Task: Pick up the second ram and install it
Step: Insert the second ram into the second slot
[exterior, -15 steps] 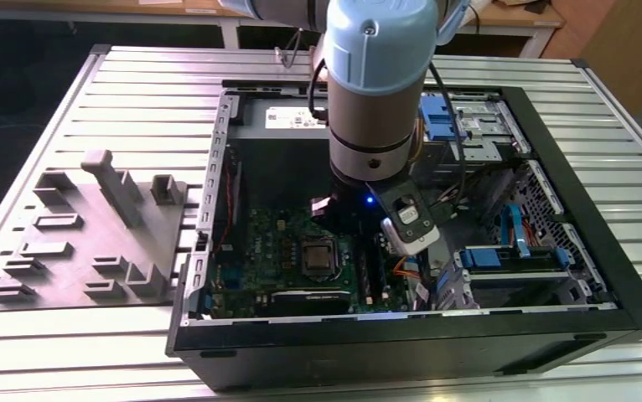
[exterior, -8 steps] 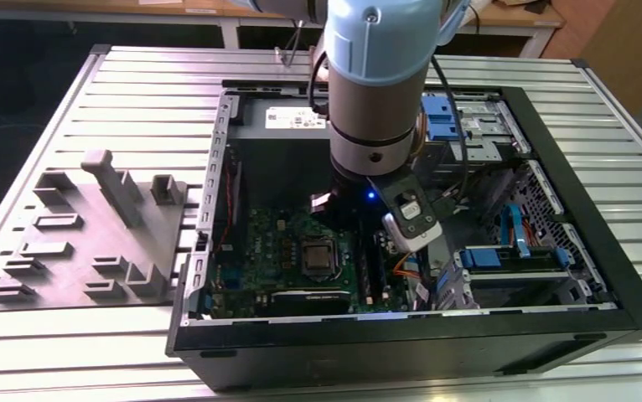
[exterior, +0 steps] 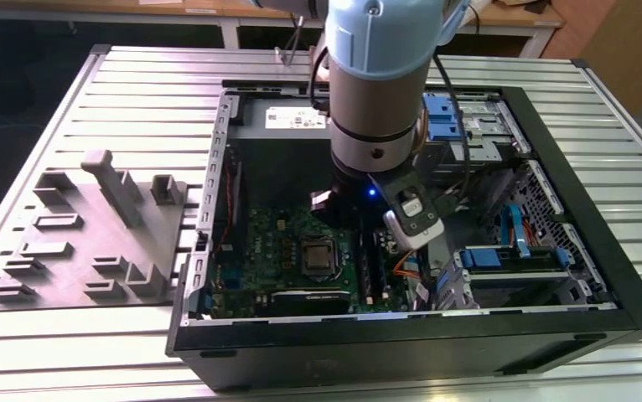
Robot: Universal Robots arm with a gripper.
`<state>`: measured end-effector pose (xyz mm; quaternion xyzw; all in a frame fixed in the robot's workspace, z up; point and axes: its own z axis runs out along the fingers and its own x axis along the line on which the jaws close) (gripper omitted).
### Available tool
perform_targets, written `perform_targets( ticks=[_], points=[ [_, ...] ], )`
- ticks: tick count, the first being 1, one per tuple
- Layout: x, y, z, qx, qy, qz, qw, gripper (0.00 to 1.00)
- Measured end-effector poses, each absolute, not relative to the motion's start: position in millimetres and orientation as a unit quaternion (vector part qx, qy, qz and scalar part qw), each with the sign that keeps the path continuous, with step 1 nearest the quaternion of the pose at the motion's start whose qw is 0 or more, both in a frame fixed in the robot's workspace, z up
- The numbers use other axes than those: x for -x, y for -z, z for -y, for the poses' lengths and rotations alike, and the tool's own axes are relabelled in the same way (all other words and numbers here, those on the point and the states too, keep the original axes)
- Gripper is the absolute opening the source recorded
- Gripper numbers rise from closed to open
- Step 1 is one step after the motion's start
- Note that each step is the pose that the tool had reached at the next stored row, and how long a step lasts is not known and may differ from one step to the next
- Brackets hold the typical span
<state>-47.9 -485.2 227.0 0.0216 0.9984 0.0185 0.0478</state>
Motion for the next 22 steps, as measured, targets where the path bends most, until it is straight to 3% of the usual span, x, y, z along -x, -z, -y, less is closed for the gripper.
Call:
perform_targets(
  ticks=[11, 13, 14, 22],
  points=[
    [47.9, -236.8, 485.3, -0.022, -0.019, -0.998, 0.048, 0.18],
    [47.9, -236.9, 485.2, -0.022, -0.019, -0.998, 0.048, 0.16],
    [47.9, -237.0, 485.3, -0.022, -0.019, -0.998, 0.048, 0.1],
    [47.1, -237.5, 485.3, -0.021, -0.019, -0.998, 0.048, 0.1]
  ],
)
